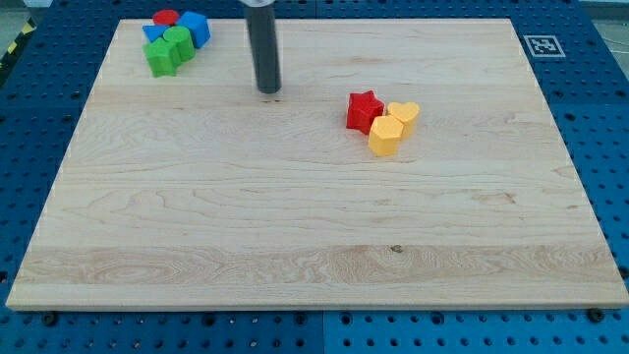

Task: Place the yellow hexagon on the bottom right of the board

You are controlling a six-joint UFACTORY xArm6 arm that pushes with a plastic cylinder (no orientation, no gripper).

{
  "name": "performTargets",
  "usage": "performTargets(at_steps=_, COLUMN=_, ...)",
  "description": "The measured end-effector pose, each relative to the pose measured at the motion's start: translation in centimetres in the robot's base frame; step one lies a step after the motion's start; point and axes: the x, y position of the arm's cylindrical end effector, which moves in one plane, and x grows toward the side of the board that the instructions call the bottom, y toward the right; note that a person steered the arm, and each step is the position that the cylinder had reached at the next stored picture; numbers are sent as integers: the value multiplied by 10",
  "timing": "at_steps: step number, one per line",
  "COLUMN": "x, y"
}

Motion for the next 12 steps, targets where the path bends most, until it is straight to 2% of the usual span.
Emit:
performTargets(at_steps=2, x=3, y=49)
performTargets(at_steps=4, x=38, y=75)
performTargets(at_steps=6, x=47, y=108)
performTargets(at_steps=8, x=84, y=117)
performTargets(at_steps=10, x=97, y=165)
performTargets(at_steps=12, x=130, y=172)
